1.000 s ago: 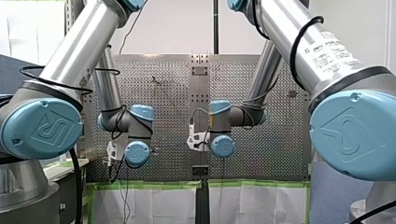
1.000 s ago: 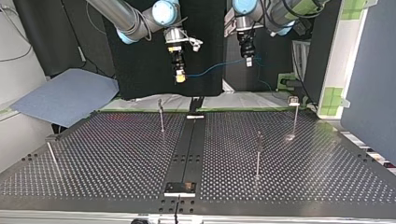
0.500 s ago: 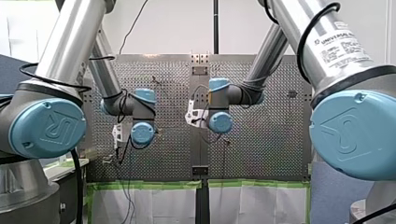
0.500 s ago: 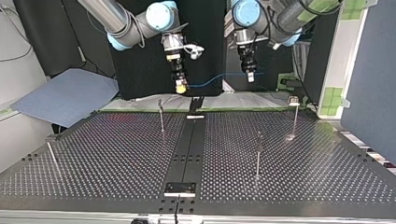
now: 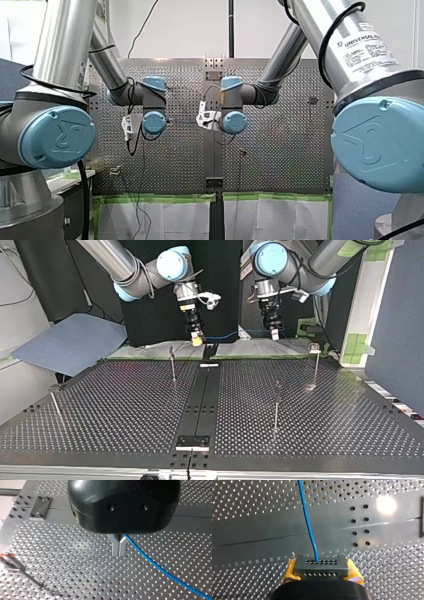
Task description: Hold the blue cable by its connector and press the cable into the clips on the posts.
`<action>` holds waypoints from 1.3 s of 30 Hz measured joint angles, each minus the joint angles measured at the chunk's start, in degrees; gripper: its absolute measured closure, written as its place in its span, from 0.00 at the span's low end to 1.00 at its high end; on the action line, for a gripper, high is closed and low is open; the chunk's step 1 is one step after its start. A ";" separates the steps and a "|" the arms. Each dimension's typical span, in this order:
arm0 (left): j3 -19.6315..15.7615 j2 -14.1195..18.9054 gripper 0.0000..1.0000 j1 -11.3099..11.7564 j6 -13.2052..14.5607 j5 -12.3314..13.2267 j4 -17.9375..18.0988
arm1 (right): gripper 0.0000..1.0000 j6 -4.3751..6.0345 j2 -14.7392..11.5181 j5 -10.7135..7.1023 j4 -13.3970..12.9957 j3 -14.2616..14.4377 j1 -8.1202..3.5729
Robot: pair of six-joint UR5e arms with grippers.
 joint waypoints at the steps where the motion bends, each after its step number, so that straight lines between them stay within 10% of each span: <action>1: 0.00 0.45 1.00 0.08 0.02 0.08 -0.48 | 1.00 0.00 0.00 -0.24 0.35 -0.49 0.00; 22: 1.79 11.37 1.00 3.59 -0.34 2.44 -11.99 | 1.00 -0.57 0.05 -3.45 7.37 -11.68 0.92; 39: 7.10 11.81 1.00 8.18 0.90 7.94 -21.11 | 1.00 -0.27 0.06 -3.65 9.30 -14.85 1.29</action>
